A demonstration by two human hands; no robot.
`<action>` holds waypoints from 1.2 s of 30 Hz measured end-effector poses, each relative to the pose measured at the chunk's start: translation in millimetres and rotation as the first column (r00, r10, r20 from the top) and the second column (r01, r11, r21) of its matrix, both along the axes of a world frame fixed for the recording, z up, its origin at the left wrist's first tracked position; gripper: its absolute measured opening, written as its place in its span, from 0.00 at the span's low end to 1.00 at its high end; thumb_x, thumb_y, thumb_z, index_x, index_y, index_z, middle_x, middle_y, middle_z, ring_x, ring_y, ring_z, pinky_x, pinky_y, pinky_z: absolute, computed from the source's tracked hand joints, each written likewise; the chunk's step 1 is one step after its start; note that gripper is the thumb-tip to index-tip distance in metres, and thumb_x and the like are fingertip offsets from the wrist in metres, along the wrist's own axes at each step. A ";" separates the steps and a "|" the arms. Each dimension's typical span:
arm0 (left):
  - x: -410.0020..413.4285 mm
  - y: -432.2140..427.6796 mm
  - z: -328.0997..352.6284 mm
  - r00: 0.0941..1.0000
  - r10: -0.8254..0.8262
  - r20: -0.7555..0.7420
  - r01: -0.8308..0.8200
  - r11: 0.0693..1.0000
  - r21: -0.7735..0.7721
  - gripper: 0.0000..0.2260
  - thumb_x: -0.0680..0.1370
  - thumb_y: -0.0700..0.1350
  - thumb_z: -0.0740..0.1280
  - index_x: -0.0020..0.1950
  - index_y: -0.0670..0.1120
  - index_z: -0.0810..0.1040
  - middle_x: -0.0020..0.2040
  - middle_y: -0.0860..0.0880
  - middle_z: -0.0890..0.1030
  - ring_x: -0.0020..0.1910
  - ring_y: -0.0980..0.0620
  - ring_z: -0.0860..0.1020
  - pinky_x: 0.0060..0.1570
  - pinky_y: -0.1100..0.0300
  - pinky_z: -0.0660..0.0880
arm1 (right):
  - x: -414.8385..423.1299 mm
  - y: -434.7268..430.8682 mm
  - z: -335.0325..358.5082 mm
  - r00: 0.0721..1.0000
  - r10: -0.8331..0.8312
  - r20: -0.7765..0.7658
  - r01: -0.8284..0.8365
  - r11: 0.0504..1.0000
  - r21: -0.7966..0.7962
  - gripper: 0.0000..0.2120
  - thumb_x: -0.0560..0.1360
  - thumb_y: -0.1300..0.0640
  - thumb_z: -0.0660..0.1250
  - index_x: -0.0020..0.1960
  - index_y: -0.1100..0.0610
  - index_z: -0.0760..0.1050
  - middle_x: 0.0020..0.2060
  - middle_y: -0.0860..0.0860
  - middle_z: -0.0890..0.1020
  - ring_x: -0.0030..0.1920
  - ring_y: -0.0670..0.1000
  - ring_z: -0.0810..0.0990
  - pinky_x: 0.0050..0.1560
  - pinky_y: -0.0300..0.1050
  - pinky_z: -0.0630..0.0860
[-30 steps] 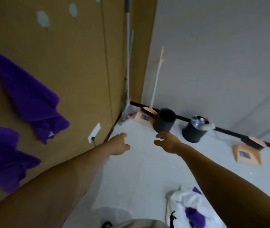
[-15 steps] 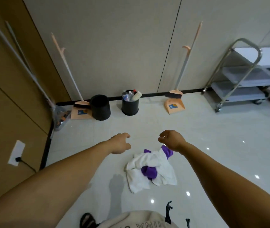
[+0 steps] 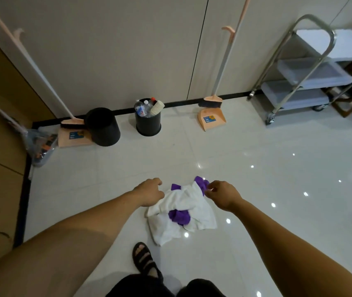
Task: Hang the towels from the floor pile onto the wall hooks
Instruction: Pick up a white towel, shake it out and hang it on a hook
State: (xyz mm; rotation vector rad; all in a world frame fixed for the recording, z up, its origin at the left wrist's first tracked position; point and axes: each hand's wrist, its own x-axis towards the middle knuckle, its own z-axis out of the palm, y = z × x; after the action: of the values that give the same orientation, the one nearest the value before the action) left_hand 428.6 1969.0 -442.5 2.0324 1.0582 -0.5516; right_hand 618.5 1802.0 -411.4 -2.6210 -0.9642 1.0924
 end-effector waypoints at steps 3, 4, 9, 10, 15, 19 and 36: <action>0.1 13.5 -41.8 0.998 0.054 -0.032 -0.053 0.998 0.033 0.22 0.78 0.49 0.60 0.72 0.48 0.65 0.70 0.47 0.70 0.64 0.47 0.73 0.53 0.59 0.69 | 3.9 19.0 -39.1 1.000 0.006 -0.022 -0.007 1.000 -0.030 0.19 0.78 0.48 0.63 0.66 0.54 0.74 0.60 0.52 0.80 0.59 0.53 0.77 0.55 0.42 0.71; -3.2 16.5 -58.0 0.996 0.071 -0.048 -0.070 0.997 0.021 0.21 0.78 0.49 0.60 0.71 0.47 0.66 0.69 0.46 0.71 0.63 0.46 0.73 0.52 0.60 0.69 | 2.2 25.7 -55.0 0.999 0.011 -0.048 -0.013 0.999 -0.046 0.20 0.78 0.49 0.63 0.67 0.54 0.73 0.61 0.52 0.80 0.59 0.53 0.77 0.56 0.42 0.71; -22.4 33.8 -153.2 0.975 0.162 -0.155 -0.171 0.984 -0.047 0.20 0.80 0.50 0.60 0.70 0.44 0.67 0.69 0.45 0.72 0.64 0.46 0.72 0.57 0.58 0.68 | -11.3 65.2 -158.4 0.980 0.071 -0.185 -0.093 0.989 -0.115 0.21 0.78 0.47 0.63 0.67 0.54 0.73 0.61 0.52 0.79 0.59 0.53 0.78 0.59 0.43 0.73; -24.9 36.5 -175.0 0.968 0.187 -0.169 -0.198 0.979 -0.051 0.20 0.80 0.50 0.60 0.70 0.44 0.68 0.69 0.45 0.72 0.64 0.46 0.72 0.57 0.58 0.68 | -13.2 74.6 -182.3 0.976 0.093 -0.198 -0.119 0.985 -0.123 0.20 0.78 0.47 0.63 0.67 0.55 0.73 0.60 0.53 0.79 0.59 0.54 0.78 0.59 0.44 0.74; -28.2 41.7 -293.6 0.942 0.239 -0.235 -0.264 0.961 -0.082 0.20 0.79 0.48 0.59 0.70 0.45 0.68 0.68 0.46 0.73 0.64 0.46 0.73 0.60 0.56 0.69 | -20.0 106.6 -306.6 0.954 0.207 -0.219 -0.243 0.957 -0.155 0.15 0.78 0.52 0.61 0.57 0.60 0.78 0.52 0.55 0.80 0.49 0.56 0.79 0.55 0.53 0.78; -16.8 40.0 -384.3 0.938 0.262 -0.229 -0.289 0.953 -0.093 0.16 0.79 0.49 0.60 0.66 0.45 0.71 0.62 0.46 0.76 0.58 0.47 0.75 0.52 0.59 0.69 | -9.9 110.0 -401.6 0.971 0.175 -0.161 -0.206 0.958 -0.199 0.15 0.79 0.51 0.61 0.62 0.56 0.75 0.58 0.55 0.76 0.57 0.57 0.76 0.59 0.53 0.76; 45.6 21.5 -541.0 0.938 0.288 -0.192 -0.316 0.939 -0.137 0.16 0.79 0.49 0.60 0.66 0.47 0.72 0.61 0.49 0.77 0.57 0.49 0.75 0.48 0.61 0.67 | 51.5 104.4 -581.7 1.000 -0.005 0.015 0.010 0.922 -0.386 0.14 0.77 0.59 0.63 0.62 0.60 0.72 0.56 0.57 0.77 0.56 0.58 0.77 0.56 0.50 0.76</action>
State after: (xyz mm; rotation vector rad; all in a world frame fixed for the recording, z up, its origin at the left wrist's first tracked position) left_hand 474.2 1990.6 -983.5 1.6580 1.3517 -0.6345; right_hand 670.0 1906.4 -993.1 -2.9358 -0.8075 1.3902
